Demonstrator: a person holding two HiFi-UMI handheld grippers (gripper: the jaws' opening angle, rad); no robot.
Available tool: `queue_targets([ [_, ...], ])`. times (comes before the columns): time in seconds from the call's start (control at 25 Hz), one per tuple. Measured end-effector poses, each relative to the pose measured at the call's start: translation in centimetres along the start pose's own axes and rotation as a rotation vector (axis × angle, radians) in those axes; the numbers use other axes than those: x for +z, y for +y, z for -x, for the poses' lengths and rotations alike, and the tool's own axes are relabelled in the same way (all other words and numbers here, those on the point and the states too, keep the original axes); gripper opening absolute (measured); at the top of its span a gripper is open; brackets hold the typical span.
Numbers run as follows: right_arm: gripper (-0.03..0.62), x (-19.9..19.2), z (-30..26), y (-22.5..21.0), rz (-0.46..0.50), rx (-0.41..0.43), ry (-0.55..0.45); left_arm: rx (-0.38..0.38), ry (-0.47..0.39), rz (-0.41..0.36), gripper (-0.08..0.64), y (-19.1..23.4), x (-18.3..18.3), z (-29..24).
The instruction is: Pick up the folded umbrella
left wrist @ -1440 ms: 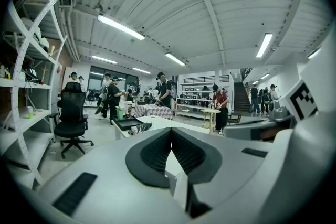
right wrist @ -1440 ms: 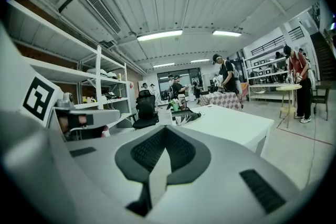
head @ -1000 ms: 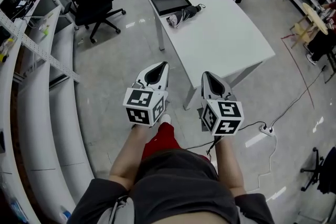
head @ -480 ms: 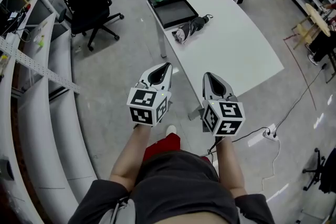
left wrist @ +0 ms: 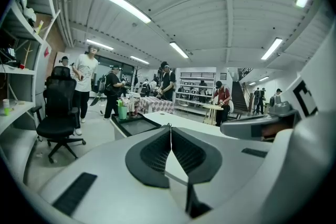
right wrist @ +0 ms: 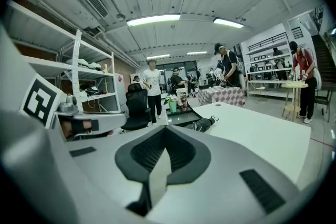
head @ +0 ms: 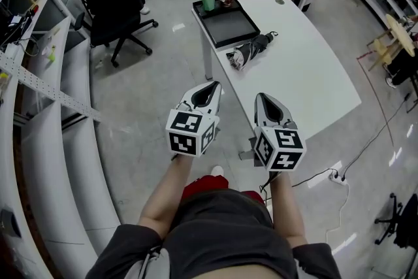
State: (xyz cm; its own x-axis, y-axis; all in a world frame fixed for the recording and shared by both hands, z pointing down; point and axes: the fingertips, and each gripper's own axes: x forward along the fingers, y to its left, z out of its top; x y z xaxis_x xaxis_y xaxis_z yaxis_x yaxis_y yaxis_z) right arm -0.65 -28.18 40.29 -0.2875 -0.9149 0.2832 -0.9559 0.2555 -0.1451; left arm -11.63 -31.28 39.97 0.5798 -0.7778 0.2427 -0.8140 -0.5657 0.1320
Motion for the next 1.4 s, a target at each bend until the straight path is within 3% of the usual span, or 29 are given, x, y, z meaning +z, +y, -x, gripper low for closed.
queue_targets([
  [0.64,0.018,0.9,-2.3,-2.4,-0.007,-0.041,0.015,-0.029,0.052,-0.016,0.017,1.5,0.3,-4.3],
  [1.2,0.018,2.6,-6.4,-9.1,-0.036,-0.084,0.022,-0.09,0.122,-0.067,0.023,0.9,1.2,-13.7],
  [1.4,0.018,2.9,-8.4,-11.3,-0.04,-0.09,0.032,-0.099,0.156,-0.084,0.08,1.3,1.2,-17.4],
])
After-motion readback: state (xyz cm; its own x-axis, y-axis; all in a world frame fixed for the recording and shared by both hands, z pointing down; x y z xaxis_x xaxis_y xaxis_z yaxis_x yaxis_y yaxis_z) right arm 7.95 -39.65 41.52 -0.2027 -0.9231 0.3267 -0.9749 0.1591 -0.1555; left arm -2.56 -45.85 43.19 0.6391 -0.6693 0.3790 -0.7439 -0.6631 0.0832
